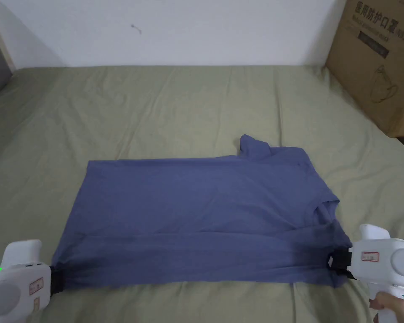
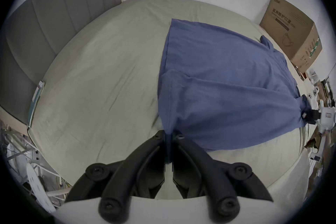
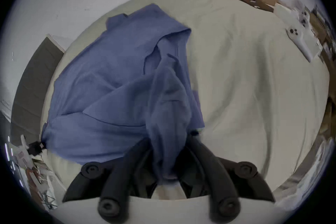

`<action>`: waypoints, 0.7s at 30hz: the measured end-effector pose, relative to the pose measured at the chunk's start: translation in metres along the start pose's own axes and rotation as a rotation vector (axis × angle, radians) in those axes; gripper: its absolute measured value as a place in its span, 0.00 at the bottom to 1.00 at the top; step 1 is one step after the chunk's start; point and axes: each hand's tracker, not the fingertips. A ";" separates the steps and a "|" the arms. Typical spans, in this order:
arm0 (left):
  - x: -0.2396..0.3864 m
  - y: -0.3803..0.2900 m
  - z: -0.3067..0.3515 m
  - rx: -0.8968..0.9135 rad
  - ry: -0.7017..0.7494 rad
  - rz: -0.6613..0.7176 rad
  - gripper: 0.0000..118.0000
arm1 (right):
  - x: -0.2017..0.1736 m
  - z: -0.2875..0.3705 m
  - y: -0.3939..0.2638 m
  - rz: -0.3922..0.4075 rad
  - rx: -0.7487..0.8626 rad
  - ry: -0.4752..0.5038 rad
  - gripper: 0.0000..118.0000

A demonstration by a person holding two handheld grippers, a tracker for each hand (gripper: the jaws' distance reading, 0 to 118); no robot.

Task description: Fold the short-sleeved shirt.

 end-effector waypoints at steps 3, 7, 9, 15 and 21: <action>0.000 0.001 0.006 0.001 -0.006 -0.014 0.04 | -0.001 0.015 -0.001 0.034 0.002 0.002 0.06; -0.005 0.002 0.024 0.029 -0.030 -0.018 0.04 | -0.005 0.034 -0.002 0.048 0.024 0.014 0.06; -0.007 0.003 0.034 0.039 -0.036 -0.020 0.04 | -0.015 0.049 -0.006 0.070 0.030 0.004 0.06; -0.009 -0.014 0.062 0.042 -0.020 -0.070 0.04 | -0.001 0.069 -0.026 0.074 0.027 -0.015 0.06; -0.010 -0.058 0.048 -0.066 0.007 -0.132 0.04 | 0.020 0.058 -0.071 0.019 -0.060 -0.031 0.06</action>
